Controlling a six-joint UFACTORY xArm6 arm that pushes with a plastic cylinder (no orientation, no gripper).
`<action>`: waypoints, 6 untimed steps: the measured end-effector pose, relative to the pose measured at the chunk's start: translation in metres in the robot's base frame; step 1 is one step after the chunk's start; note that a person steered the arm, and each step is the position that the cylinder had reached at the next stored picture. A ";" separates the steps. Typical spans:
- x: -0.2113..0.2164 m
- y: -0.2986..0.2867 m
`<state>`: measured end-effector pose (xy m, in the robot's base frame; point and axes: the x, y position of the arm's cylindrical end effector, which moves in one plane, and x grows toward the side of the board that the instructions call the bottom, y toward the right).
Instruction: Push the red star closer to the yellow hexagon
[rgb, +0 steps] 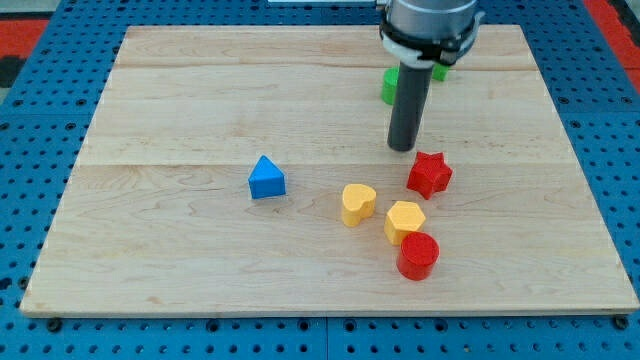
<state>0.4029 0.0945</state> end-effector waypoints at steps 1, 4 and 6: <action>0.003 0.018; 0.048 -0.027; -0.001 -0.006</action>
